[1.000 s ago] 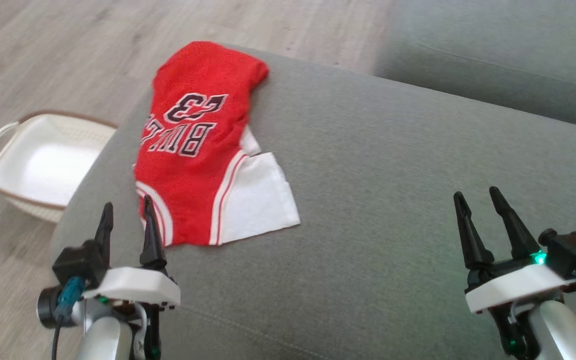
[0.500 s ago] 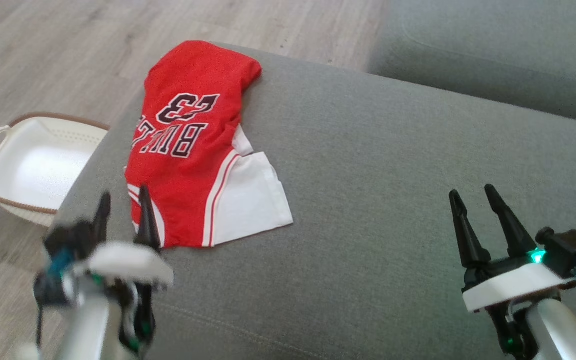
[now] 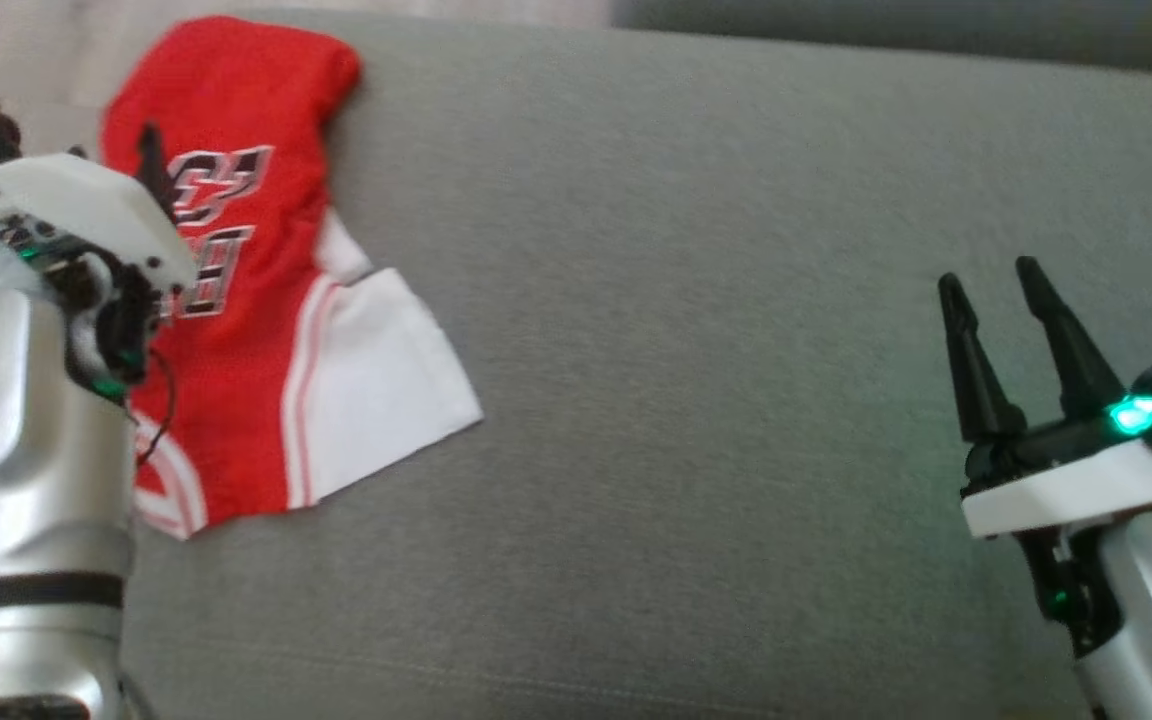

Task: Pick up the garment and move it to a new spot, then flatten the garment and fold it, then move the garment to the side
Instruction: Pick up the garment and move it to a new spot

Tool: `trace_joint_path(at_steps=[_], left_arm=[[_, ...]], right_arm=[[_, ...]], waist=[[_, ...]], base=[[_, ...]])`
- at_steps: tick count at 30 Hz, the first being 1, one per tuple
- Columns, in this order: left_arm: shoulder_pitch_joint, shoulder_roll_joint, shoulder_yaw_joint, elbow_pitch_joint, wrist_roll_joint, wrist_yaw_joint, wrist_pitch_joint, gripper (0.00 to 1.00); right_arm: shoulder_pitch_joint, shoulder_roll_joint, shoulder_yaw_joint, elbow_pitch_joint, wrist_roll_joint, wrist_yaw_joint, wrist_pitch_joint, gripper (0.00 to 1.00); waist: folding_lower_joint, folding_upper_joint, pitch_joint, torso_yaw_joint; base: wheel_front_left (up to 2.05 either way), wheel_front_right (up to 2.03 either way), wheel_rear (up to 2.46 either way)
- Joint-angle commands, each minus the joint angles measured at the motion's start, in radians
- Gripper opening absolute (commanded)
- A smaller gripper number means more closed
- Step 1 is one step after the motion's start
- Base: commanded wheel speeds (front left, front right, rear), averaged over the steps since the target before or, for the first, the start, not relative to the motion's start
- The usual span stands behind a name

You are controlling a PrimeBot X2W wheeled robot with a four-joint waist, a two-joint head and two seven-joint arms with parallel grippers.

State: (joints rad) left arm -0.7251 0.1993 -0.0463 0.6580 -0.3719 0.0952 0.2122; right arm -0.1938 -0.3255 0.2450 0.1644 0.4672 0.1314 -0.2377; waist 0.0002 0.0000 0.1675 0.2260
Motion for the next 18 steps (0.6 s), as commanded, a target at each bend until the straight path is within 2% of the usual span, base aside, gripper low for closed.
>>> trace_joint_path(at_steps=[1, 9, 14, 18], left_arm=[[-0.049, 0.048, 0.034, -0.009, -0.005, -0.004, 0.007, 1.00], [-0.109, 0.117, 0.059, 0.270, -0.014, 0.042, 0.104, 1.00], [-0.093, 0.125, 0.039, 0.389, -0.022, 0.017, 0.226, 1.00], [-0.091, 0.117, 0.032, 0.426, -0.034, -0.012, 0.242, 1.00]], right_arm=[[-0.032, -0.022, 0.013, -0.033, 0.007, -0.001, -0.003, 1.00], [-0.082, -0.045, 0.045, -0.027, 0.049, -0.001, -0.012, 1.00], [-0.092, -0.056, 0.051, -0.009, 0.069, -0.001, -0.018, 1.00], [-0.098, -0.059, 0.056, 0.006, 0.075, -0.001, -0.021, 1.00]], waist=[[-0.0002, 0.0000, 0.072, -0.080], [-0.0002, 0.0000, 0.154, -0.188], [-0.0002, 0.0000, 0.169, -0.202], [-0.0002, 0.0000, 0.160, -0.195]], base=[[0.00, 0.00, 0.00], [0.00, 0.00, 0.00], [0.00, 0.00, 0.00], [0.00, 0.00, 0.00]])
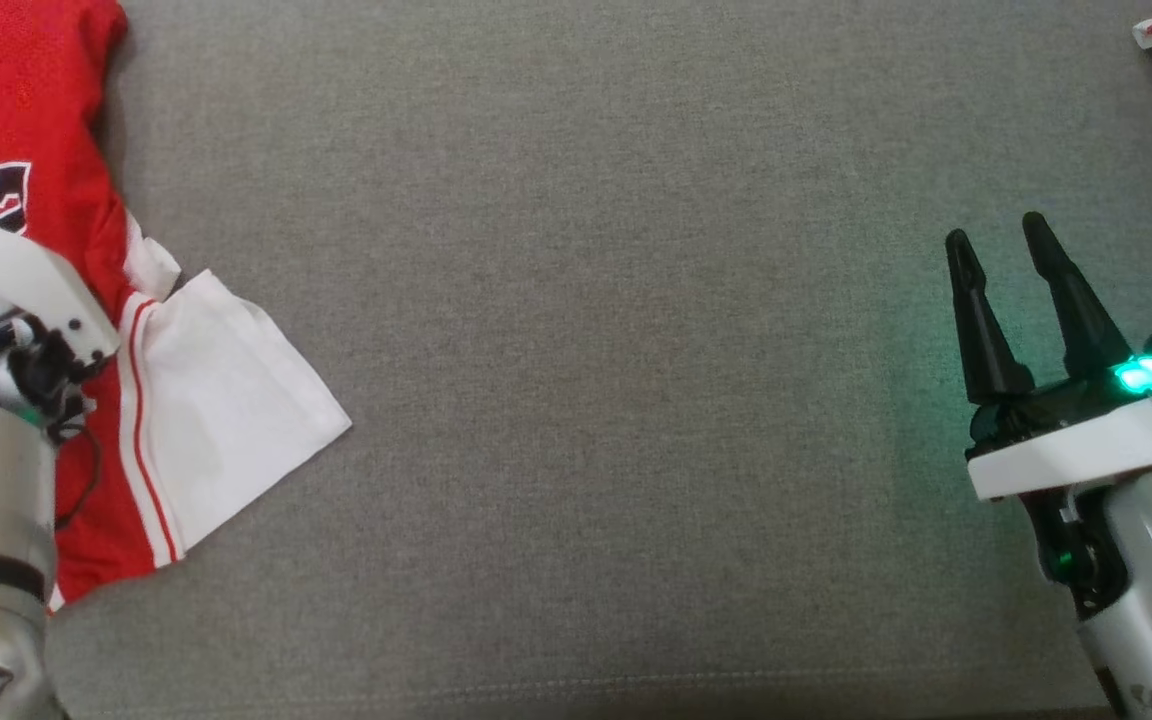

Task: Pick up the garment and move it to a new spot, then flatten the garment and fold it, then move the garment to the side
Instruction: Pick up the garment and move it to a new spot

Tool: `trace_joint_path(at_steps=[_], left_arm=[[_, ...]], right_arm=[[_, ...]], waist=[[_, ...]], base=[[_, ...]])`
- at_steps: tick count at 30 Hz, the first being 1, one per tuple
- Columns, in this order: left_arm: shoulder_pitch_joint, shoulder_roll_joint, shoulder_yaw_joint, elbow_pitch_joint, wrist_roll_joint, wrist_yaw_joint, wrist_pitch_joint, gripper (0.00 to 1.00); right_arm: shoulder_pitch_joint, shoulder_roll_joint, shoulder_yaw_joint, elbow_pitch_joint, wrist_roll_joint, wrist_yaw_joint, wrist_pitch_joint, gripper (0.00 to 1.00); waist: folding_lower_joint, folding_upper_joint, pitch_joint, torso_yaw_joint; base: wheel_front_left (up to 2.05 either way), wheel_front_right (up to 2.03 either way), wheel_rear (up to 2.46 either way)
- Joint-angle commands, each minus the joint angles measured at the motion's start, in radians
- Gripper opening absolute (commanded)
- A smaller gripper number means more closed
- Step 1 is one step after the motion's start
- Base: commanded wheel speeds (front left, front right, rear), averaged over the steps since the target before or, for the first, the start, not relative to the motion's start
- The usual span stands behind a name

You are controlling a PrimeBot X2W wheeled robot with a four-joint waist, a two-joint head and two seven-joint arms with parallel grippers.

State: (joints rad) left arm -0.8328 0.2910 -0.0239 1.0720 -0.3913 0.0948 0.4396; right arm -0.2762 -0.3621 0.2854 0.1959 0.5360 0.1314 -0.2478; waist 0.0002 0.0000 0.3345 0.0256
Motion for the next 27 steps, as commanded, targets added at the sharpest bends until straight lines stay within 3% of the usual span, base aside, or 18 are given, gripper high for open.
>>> trace_joint_path(at_steps=[1, 2, 8, 12, 19, 27], left_arm=[[0.016, 0.024, 0.011, 0.013, -0.017, -0.015, 0.000, 0.87], [0.012, 0.025, 0.006, 0.009, -0.013, -0.019, -0.038, 0.00], [-0.034, 0.034, -0.029, -0.038, 0.018, -0.055, -0.181, 0.00], [-0.071, 0.028, -0.070, -0.083, 0.042, -0.107, -0.241, 0.00], [-0.096, -0.021, -0.151, -0.211, 0.066, -0.178, -0.253, 0.00], [-0.063, -0.114, -0.219, -0.463, 0.036, -0.205, -0.211, 0.00]], right_arm=[[-0.016, -0.022, 0.018, -0.022, 0.007, -0.001, -0.011, 1.00], [-0.018, -0.022, 0.024, -0.015, 0.007, -0.001, -0.012, 1.00], [-0.008, -0.006, 0.036, 0.011, 0.005, -0.001, -0.013, 1.00], [0.007, 0.013, 0.037, 0.027, -0.001, -0.001, -0.013, 1.00], [0.040, 0.047, 0.018, 0.037, -0.019, -0.001, -0.014, 1.00], [0.053, 0.064, 0.011, 0.016, -0.034, -0.001, -0.012, 1.00]], waist=[[-0.0002, 0.0000, -0.012, 0.009], [-0.0002, 0.0000, -0.027, 0.015], [-0.0002, 0.0000, -0.104, 0.026], [-0.0002, 0.0000, -0.169, 0.020], [-0.0002, 0.0000, -0.255, -0.025], [-0.0002, 0.0000, -0.293, -0.107]], base=[[0.00, 0.00, 0.00], [0.00, 0.00, 0.00], [0.00, 0.00, 0.00], [0.00, 0.00, 0.00], [0.00, 0.00, 0.00], [0.00, 0.00, 0.00]])
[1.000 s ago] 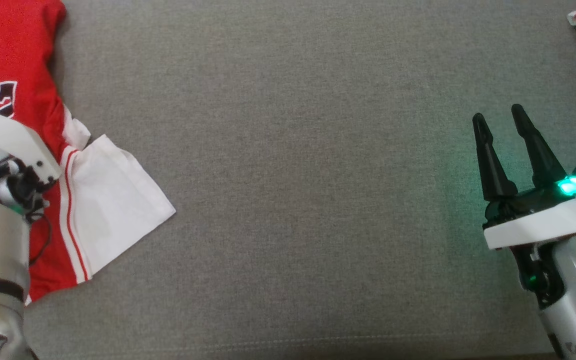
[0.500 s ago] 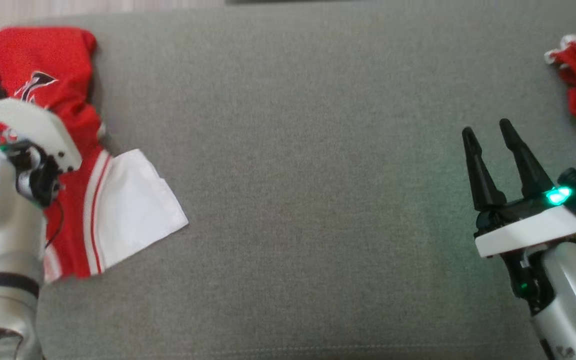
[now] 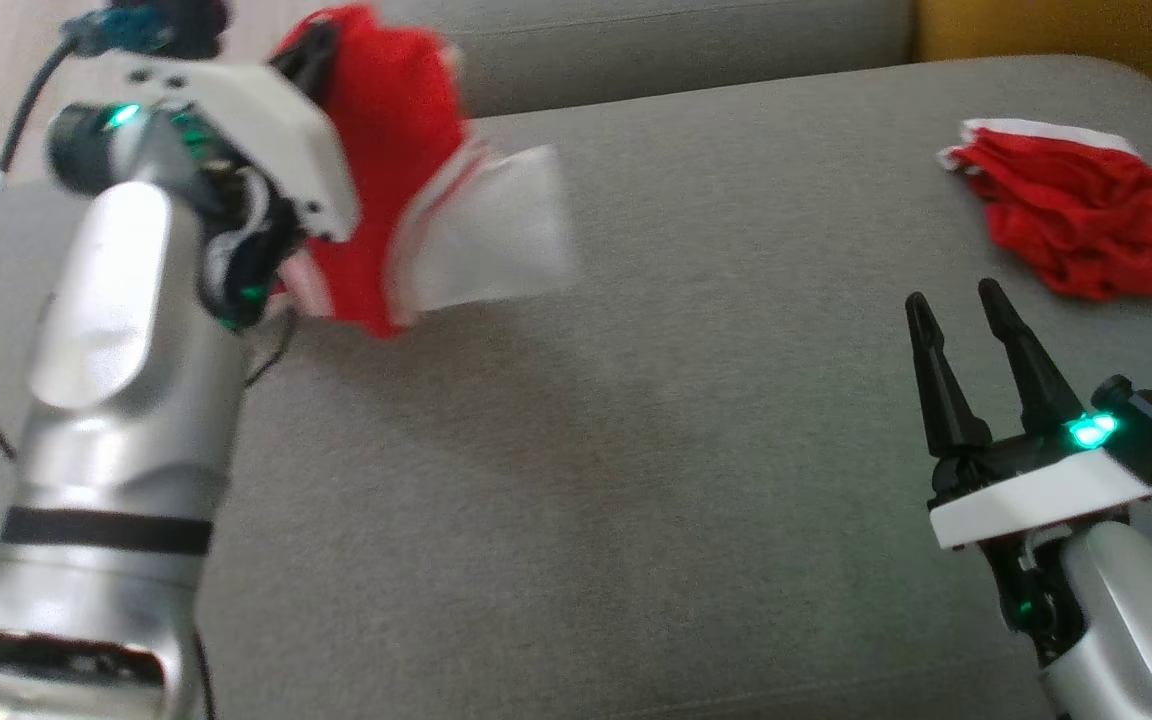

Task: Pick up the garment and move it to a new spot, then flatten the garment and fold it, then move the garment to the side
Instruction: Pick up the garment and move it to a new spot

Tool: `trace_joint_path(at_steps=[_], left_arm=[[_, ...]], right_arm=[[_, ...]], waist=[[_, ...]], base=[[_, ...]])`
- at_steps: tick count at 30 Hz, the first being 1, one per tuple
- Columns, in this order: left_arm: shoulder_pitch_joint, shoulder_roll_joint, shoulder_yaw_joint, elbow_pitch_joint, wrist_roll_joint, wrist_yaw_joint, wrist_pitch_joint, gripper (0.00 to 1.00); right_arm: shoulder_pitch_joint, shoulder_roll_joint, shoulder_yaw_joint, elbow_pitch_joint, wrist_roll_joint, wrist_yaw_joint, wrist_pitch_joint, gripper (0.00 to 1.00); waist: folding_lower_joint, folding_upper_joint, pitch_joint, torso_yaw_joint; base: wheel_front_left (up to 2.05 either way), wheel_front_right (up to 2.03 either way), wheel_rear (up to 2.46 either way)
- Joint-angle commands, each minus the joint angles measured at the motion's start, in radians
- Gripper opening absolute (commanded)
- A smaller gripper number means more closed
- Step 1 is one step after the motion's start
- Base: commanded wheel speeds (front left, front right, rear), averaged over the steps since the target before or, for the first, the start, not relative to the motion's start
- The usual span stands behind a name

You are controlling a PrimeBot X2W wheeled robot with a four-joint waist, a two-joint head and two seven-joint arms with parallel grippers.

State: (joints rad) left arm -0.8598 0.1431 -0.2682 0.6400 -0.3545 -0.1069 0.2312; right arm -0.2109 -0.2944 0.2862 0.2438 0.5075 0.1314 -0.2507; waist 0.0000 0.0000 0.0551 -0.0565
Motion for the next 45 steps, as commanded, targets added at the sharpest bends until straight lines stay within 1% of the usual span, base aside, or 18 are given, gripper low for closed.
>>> trace_joint_path(at_steps=[1, 7, 9, 12, 13, 14, 15, 18, 19, 22, 24, 25, 27, 31, 34, 35, 41, 45], left_arm=[[-0.025, 0.021, 0.016, -0.073, -0.009, -0.005, 0.008, 0.00], [0.102, -0.045, -0.070, -0.261, -0.039, -0.006, 0.089, 0.00], [0.148, -0.051, -0.095, -0.252, -0.037, -0.004, 0.091, 0.00], [0.211, -0.059, -0.127, -0.178, -0.041, -0.006, 0.075, 0.00], [0.227, -0.060, -0.140, -0.146, -0.034, -0.007, 0.060, 0.17], [0.240, -0.063, -0.142, -0.117, -0.039, -0.007, 0.035, 0.87], [0.249, -0.067, -0.144, -0.092, -0.042, -0.008, 0.006, 1.00], [0.264, -0.077, -0.139, -0.063, -0.052, -0.001, -0.112, 1.00], [0.269, -0.081, -0.131, -0.068, -0.057, 0.009, -0.193, 1.00], [0.282, -0.084, -0.108, -0.109, -0.063, 0.034, -0.299, 1.00], [0.301, -0.077, -0.094, -0.150, -0.057, 0.056, -0.350, 1.00], [0.332, -0.061, -0.076, -0.203, -0.050, 0.082, -0.395, 1.00], [0.378, -0.051, -0.053, -0.272, -0.044, 0.115, -0.436, 1.00], [0.508, -0.037, -0.025, -0.395, -0.006, 0.191, -0.479, 1.00], [0.612, -0.038, 0.002, -0.440, 0.023, 0.253, -0.490, 1.00], [0.612, -0.038, 0.002, -0.440, 0.023, 0.253, -0.490, 1.00], [0.742, -0.062, 0.039, -0.515, 0.074, 0.317, -0.492, 1.00], [0.796, -0.078, 0.067, -0.555, 0.086, 0.325, -0.493, 1.00]], right_arm=[[-0.013, -0.002, 0.011, -0.038, -0.006, -0.001, -0.007, 1.00], [-0.015, 0.006, 0.019, -0.069, -0.002, -0.001, 0.007, 1.00], [-0.015, 0.007, 0.023, -0.070, 0.003, -0.001, 0.009, 1.00], [-0.018, 0.007, 0.030, -0.069, 0.009, -0.001, 0.008, 1.00], [-0.018, 0.007, 0.033, -0.067, 0.010, -0.001, 0.008, 1.00], [-0.019, 0.008, 0.036, -0.065, 0.011, -0.001, 0.008, 1.00], [-0.020, 0.009, 0.041, -0.063, 0.012, -0.001, 0.007, 1.00], [-0.019, 0.008, 0.047, -0.056, 0.014, -0.001, 0.006, 1.00], [-0.013, 0.003, 0.048, -0.053, 0.013, -0.001, 0.006, 1.00], [-0.004, -0.003, 0.041, -0.051, 0.010, -0.001, 0.007, 1.00], [0.005, -0.009, 0.031, -0.052, 0.009, -0.001, 0.008, 1.00], [0.016, -0.014, 0.022, -0.055, 0.006, -0.001, 0.009, 1.00], [0.030, -0.017, 0.012, -0.060, 0.003, -0.001, 0.010, 1.00], [0.062, -0.017, -0.005, -0.072, -0.003, -0.001, 0.012, 1.00], [0.082, -0.013, -0.019, -0.085, -0.007, -0.001, 0.013, 1.00], [0.082, -0.013, -0.019, -0.085, -0.007, -0.001, 0.013, 1.00], [0.115, -0.021, -0.059, -0.129, -0.049, -0.001, 0.007, 1.00], [0.144, -0.013, -0.105, -0.148, -0.084, -0.001, 0.002, 1.00]], waist=[[0.0000, 0.0000, -0.014, -0.039], [0.0000, 0.0000, 0.007, -0.125], [0.0000, 0.0000, 0.016, -0.143], [0.0000, 0.0000, 0.024, -0.161], [0.0000, 0.0000, 0.026, -0.164], [0.0000, 0.0000, 0.027, -0.168], [0.0000, 0.0000, 0.026, -0.171], [0.0000, 0.0000, 0.020, -0.170], [0.0000, 0.0000, 0.012, -0.161], [0.0000, 0.0000, -0.001, -0.142], [0.0000, 0.0000, -0.011, -0.127], [0.0000, 0.0000, -0.021, -0.114], [0.0000, 0.0000, -0.030, -0.101], [0.0000, 0.0000, -0.043, -0.078], [0.0000, 0.0000, -0.044, -0.067], [0.0000, 0.0000, -0.044, -0.067], [0.0000, 0.0000, -0.048, -0.053], [0.0000, 0.0000, -0.049, -0.048]], base=[[0.00, 0.00, 0.00], [0.00, 0.00, 0.00], [0.00, 0.00, 0.00], [0.00, 0.00, 0.00], [0.00, 0.00, 0.00], [0.00, 0.00, 0.00], [0.00, 0.00, 0.00], [0.00, 0.00, 0.00], [0.00, 0.00, 0.00], [0.00, 0.00, 0.00], [0.00, 0.00, 0.00], [0.00, 0.00, 0.00], [0.00, 0.00, 0.00], [0.00, 0.00, 0.00], [0.00, 0.00, 0.00], [0.00, 0.00, 0.00], [0.00, 0.00, 0.00], [0.00, 0.00, 0.00]])
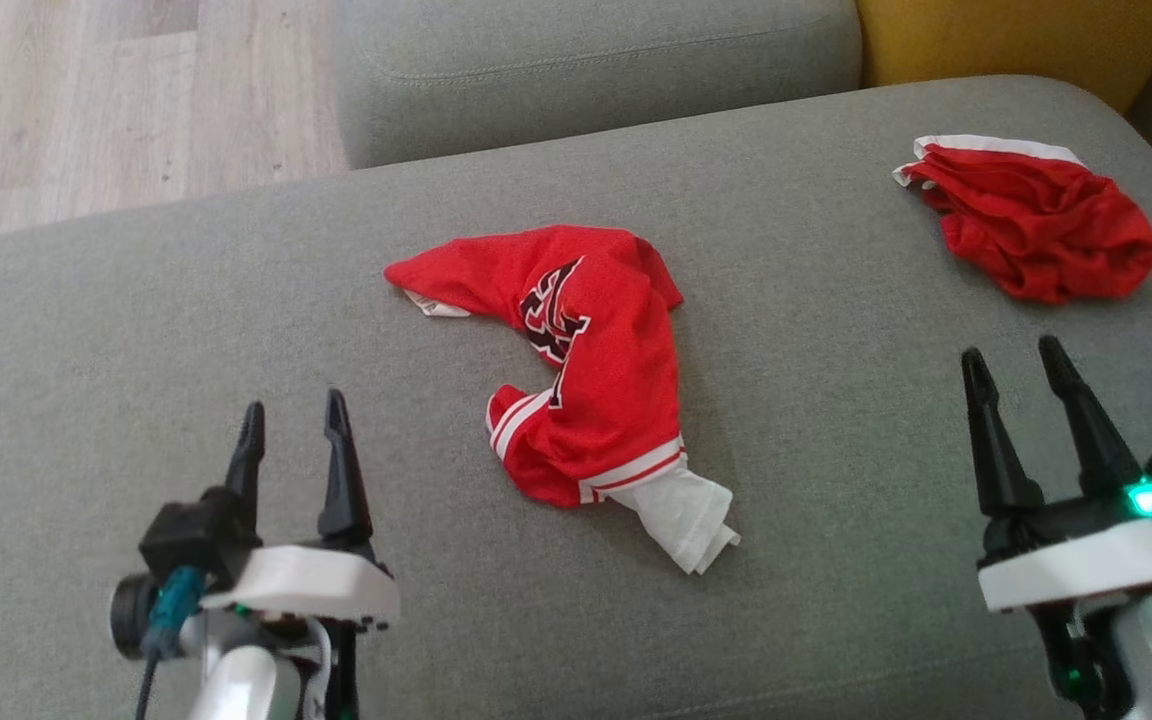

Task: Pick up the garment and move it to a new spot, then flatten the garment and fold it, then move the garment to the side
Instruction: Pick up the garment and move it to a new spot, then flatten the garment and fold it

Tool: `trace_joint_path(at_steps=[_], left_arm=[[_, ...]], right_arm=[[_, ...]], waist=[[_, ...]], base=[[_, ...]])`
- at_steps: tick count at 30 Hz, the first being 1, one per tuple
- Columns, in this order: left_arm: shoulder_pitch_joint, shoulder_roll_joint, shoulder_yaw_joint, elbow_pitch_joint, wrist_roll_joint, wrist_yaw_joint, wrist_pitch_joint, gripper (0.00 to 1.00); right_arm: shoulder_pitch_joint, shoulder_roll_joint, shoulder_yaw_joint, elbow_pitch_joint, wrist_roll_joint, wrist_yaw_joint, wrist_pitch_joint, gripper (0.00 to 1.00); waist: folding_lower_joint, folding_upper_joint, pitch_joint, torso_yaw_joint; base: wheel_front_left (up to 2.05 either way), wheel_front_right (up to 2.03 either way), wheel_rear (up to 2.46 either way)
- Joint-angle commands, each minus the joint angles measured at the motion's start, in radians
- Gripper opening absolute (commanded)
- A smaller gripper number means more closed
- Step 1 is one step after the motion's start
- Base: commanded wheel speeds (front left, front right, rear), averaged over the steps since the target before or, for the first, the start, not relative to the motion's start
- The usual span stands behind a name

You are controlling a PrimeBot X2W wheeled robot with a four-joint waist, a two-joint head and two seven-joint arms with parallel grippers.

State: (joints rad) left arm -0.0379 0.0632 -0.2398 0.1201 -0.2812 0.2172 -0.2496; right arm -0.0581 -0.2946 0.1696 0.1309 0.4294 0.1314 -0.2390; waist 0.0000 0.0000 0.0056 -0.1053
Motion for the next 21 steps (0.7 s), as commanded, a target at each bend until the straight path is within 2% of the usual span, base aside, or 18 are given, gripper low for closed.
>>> trace_joint_path(at_steps=[1, 21], left_arm=[[-0.018, 0.000, 0.039, -0.037, 0.015, -0.002, -0.012, 1.00], [-0.025, -0.013, 0.038, 0.000, 0.019, -0.032, -0.012, 1.00]], right_arm=[[-0.004, -0.011, 0.006, -0.036, -0.012, -0.001, -0.010, 1.00], [0.002, 0.002, -0.003, -0.044, -0.013, -0.001, 0.013, 1.00]], waist=[[0.0000, 0.0000, 0.001, 0.003], [0.0000, 0.0000, 0.010, 0.010]], base=[[0.00, 0.00, 0.00], [0.00, 0.00, 0.00]])
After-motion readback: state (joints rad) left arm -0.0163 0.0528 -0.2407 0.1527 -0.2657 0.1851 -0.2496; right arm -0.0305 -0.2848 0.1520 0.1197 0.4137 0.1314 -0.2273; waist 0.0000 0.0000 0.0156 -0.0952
